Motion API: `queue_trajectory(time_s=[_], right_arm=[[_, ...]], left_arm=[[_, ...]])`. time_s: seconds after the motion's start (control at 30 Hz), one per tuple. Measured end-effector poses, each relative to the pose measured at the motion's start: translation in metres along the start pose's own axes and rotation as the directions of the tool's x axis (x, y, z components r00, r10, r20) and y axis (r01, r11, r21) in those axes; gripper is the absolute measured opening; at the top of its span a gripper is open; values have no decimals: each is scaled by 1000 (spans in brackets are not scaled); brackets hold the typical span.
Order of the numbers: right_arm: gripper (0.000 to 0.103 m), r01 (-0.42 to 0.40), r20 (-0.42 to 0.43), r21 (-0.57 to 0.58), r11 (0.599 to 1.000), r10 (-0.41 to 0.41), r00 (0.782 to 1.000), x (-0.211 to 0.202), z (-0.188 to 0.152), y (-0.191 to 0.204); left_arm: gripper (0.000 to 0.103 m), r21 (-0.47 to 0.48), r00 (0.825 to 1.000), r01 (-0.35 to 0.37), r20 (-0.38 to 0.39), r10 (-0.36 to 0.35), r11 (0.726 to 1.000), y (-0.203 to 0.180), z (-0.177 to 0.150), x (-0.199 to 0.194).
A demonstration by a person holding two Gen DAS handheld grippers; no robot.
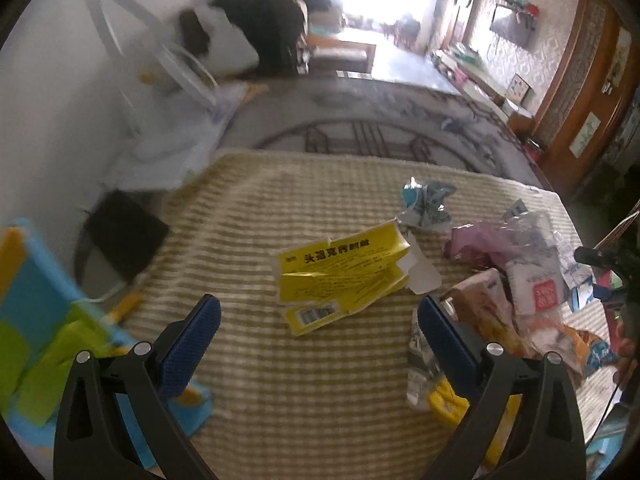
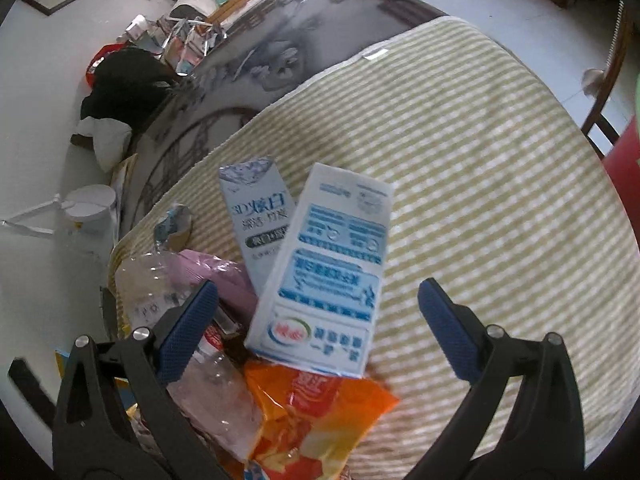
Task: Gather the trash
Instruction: 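Grasp the yellow paper strip with the left gripper while the right gripper grasps the white-blue milk carton, then carry both items over the red bucket and open both grippers to drop them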
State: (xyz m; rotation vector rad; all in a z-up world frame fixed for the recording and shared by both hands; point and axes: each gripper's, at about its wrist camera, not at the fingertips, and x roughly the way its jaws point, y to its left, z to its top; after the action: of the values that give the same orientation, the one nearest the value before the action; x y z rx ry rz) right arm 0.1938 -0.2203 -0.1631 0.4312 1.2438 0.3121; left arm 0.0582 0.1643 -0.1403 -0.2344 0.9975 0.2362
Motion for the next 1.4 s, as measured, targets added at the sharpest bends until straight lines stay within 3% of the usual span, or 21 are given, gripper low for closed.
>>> queue_trajectory(time_s=[0.07,0.13,0.27,0.33,0.53,0.57,0.6,0.63,0.67,0.7,0.83,0.87,1.1,1.33,1.4], right_arm=[[96,-5,-10,-15,1000,5,1000,3,4,3],[96,-14,-24,-16,1000,14,1000,5,6,4],[96,-13,-43,-5,1000,13,999,10,12,2],[96,-7,-52,-1,1000,7,999,14,14,1],[93,-31,-56,10,999,32,998,19,17,1],[83,-27,-54,8,1000,28,998,19,17,2],[65,-25,-52,7,1000,25,998,20,17,3],[59,-34,-54,10,999,35,998,19,17,2],[56,-47,-53,14,999,48,997,19,16,3],[56,-54,-51,12,998,55,997,18,15,3],[56,-85,-32,1,996,85,996,9,9,6],[56,-98,-14,-1,995,98,995,2,7,7],[56,-127,117,-50,991,132,984,-57,-8,12],[56,-115,213,-69,991,128,969,-104,-27,1],[56,-113,226,-67,991,126,966,-111,-31,-5]], left_arm=[[94,48,999,16,-49,-13,999,-6,7,19],[95,149,995,-4,-102,19,989,-19,11,39],[95,231,983,-23,-172,64,973,-28,17,74],[96,258,980,-32,-181,81,966,-29,19,85],[94,230,983,25,-181,17,973,-33,26,92],[90,223,984,29,-178,11,974,-32,27,92],[81,215,986,32,-166,4,976,-31,27,88],[75,211,988,35,-155,-2,977,-31,26,85],[46,207,989,36,-145,-6,978,-28,25,82],[37,206,991,19,-136,10,978,-26,25,80],[30,136,992,29,-123,-12,990,-16,25,74],[16,116,992,49,-120,-35,992,-15,24,71],[12,85,997,75,-36,-73,994,-18,20,32],[10,50,990,128,53,-131,990,-28,17,-16],[1,54,987,135,79,-139,989,-35,15,-32]])
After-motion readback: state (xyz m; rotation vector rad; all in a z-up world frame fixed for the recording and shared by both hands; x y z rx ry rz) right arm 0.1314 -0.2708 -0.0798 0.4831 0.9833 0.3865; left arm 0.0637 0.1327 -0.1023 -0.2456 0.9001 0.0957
